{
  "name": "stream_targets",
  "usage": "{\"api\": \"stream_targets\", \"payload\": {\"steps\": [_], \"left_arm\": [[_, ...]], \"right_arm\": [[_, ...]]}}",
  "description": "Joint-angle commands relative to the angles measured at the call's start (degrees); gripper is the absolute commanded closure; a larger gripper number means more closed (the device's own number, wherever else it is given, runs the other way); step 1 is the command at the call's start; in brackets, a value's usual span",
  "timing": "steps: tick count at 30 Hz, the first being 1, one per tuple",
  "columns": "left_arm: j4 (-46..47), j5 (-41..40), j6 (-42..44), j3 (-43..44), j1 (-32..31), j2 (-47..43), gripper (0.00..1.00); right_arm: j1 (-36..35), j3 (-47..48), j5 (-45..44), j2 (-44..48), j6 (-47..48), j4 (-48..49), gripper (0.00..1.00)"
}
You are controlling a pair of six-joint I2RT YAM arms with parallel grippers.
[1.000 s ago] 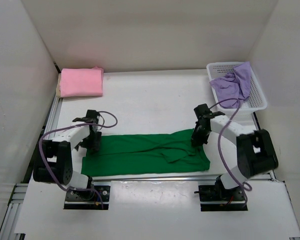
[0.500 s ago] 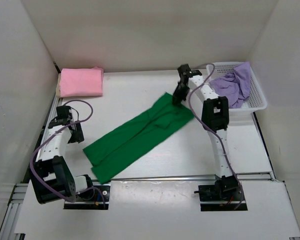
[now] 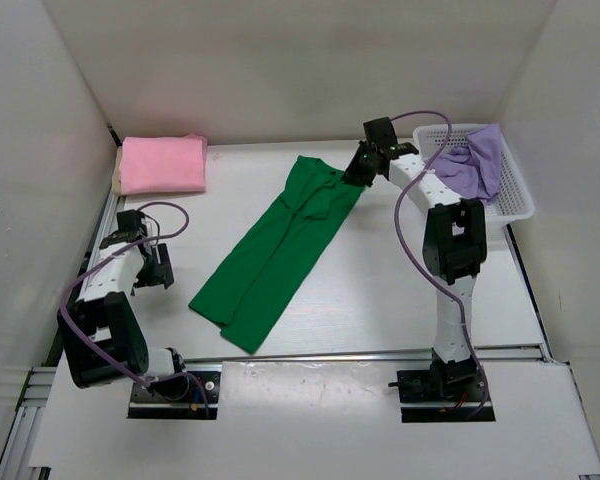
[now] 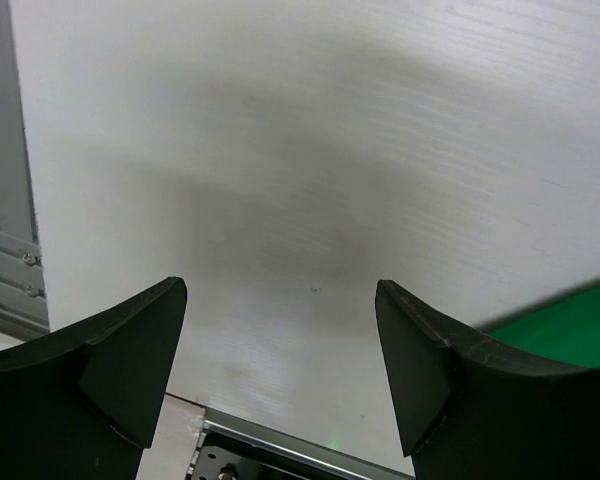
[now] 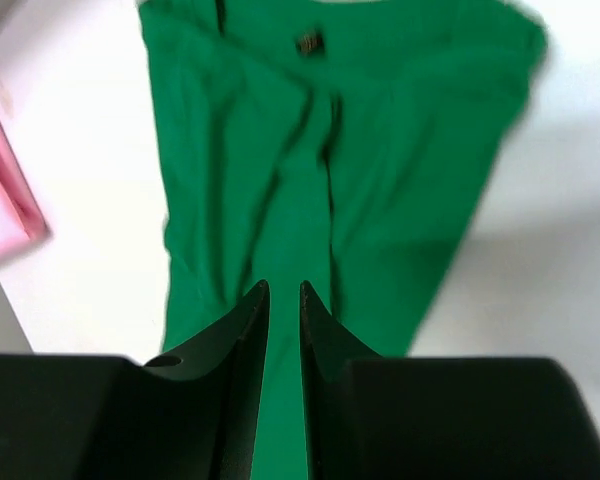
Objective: Fold and stack the t-shirts
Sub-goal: Rotate the tshirt 90 degrees
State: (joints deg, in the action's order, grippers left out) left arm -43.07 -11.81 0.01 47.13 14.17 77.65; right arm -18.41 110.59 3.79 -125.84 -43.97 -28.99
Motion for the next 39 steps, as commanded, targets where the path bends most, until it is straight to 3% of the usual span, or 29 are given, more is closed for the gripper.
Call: {"api": "stream_targets", "payload": {"steps": [1, 6, 11, 15, 16, 18, 19, 22, 24, 26, 32, 39], "left_arm": [[-0.1, 2.9, 0.0, 2.7, -2.2, -0.1, 0.13], [-1.2, 4.7, 0.0, 2.7, -3.7, -1.6, 0.13], [-1.2, 10.3, 0.0, 2.1, -4.9, -5.8, 0.06], [-1.2, 12.3, 0.0, 1.6, -6.7, -7.8, 0.05], [-1.2, 12.3, 0.0, 1.6, -7.2, -7.8, 0.05], [-1.2, 12.3, 0.0, 1.0, -9.1, -7.8, 0.05], [-1.2, 12.3, 0.0, 1.0, -9.9, -7.8, 0.05], [-1.2, 10.2, 0.0, 0.5, -14.6, -6.6, 0.05], [-0.6, 7.3, 0.0, 1.2, -17.8, -5.6, 0.05], [-0.6, 5.9, 0.0, 2.7, -19.4, -5.0, 0.04], [-3.8, 5.2, 0.0, 8.2, -21.3, -7.4, 0.0], [-12.6, 1.2, 0.0, 17.5, -20.7, -18.1, 0.0]], "right_arm": [[-1.4, -7.4, -1.6, 2.6, -0.6, -1.3, 0.77], [-3.8, -6.0, -2.9, -3.0, -3.2, -7.9, 0.72], [-3.8, -4.1, -4.7, -8.3, -6.4, -10.6, 0.72], [-3.3, 7.0, -3.0, -17.6, -6.9, -16.0, 0.72], [-2.7, 16.3, -3.5, -21.3, -6.9, -17.2, 0.72], [-1.4, 24.4, -0.8, -24.6, -7.1, -15.0, 0.72], [0.1, 28.6, 1.2, -26.4, -9.6, -8.9, 0.72], [1.5, 28.0, 5.7, -25.9, -15.2, 4.6, 0.7], [1.5, 28.5, 6.5, -24.4, -13.6, 8.0, 0.66], [1.5, 25.4, 9.4, -19.9, -9.7, 9.8, 0.61], [1.5, -6.3, 10.7, 5.7, 1.0, 6.1, 0.45], [-5.1, -35.1, 1.1, 40.8, 10.0, -2.2, 0.33]]}}
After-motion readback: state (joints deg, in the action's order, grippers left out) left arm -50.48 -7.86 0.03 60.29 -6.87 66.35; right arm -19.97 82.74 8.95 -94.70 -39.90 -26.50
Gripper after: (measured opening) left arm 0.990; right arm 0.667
